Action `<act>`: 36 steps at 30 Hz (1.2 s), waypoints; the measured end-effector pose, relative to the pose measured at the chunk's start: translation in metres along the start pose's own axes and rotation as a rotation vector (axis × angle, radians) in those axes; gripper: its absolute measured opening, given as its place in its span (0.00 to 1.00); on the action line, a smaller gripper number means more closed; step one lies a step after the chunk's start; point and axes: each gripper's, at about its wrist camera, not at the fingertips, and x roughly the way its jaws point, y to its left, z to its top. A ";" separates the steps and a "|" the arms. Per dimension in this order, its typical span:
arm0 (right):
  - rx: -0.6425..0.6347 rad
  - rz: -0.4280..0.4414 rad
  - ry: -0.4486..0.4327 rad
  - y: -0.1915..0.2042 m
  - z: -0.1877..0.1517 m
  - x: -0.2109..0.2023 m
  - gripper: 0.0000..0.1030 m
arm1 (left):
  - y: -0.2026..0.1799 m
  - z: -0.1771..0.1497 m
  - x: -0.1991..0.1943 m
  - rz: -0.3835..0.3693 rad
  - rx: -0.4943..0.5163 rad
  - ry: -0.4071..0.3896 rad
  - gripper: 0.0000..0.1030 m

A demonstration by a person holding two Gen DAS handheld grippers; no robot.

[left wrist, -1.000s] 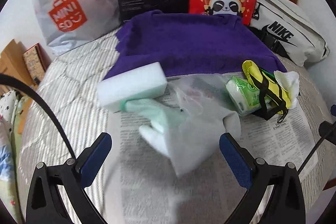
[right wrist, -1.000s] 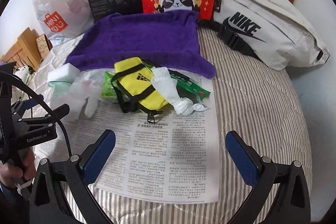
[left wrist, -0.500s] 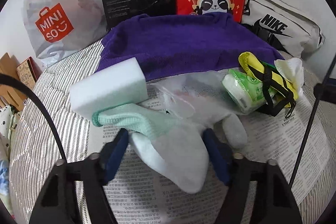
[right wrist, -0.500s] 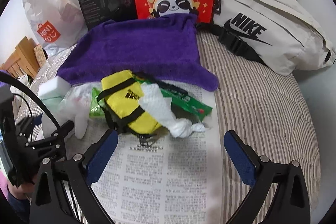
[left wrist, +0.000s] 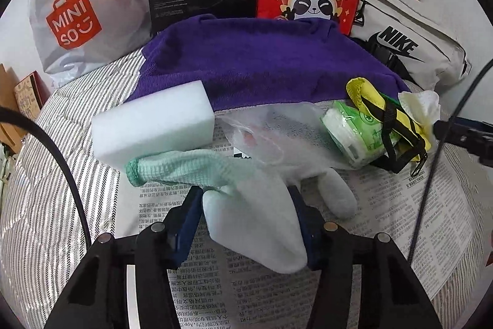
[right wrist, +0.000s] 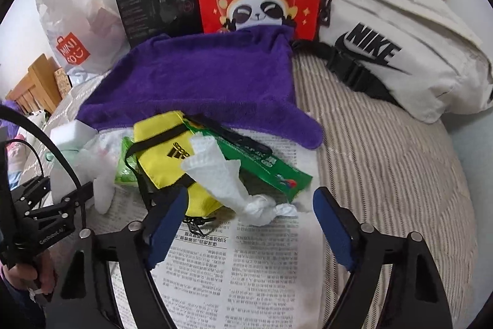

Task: Organize soft objects
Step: 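Grasp the white glove with the left gripper while the right gripper grasps the crumpled white tissue, then lift and carry the glove and tissue over the purple towel with both grippers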

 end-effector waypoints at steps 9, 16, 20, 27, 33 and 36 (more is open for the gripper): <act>0.008 0.058 0.006 -0.007 -0.003 0.019 0.24 | 0.000 0.000 0.001 0.007 0.001 0.002 0.53; -0.004 0.048 0.014 -0.007 -0.004 0.007 0.12 | 0.001 0.001 0.001 0.004 0.000 0.003 0.53; -0.007 0.057 0.029 -0.006 -0.004 0.014 0.11 | 0.002 0.001 0.001 0.004 -0.001 0.002 0.52; 0.013 0.067 0.019 -0.010 0.002 -0.005 0.10 | 0.003 0.000 -0.001 -0.015 -0.008 0.000 0.37; 0.039 0.074 0.014 -0.013 0.002 -0.024 0.10 | 0.008 0.002 -0.016 -0.043 -0.021 0.036 0.26; 0.041 0.089 0.008 -0.009 0.000 -0.032 0.10 | 0.010 0.001 -0.027 -0.057 -0.024 0.032 0.24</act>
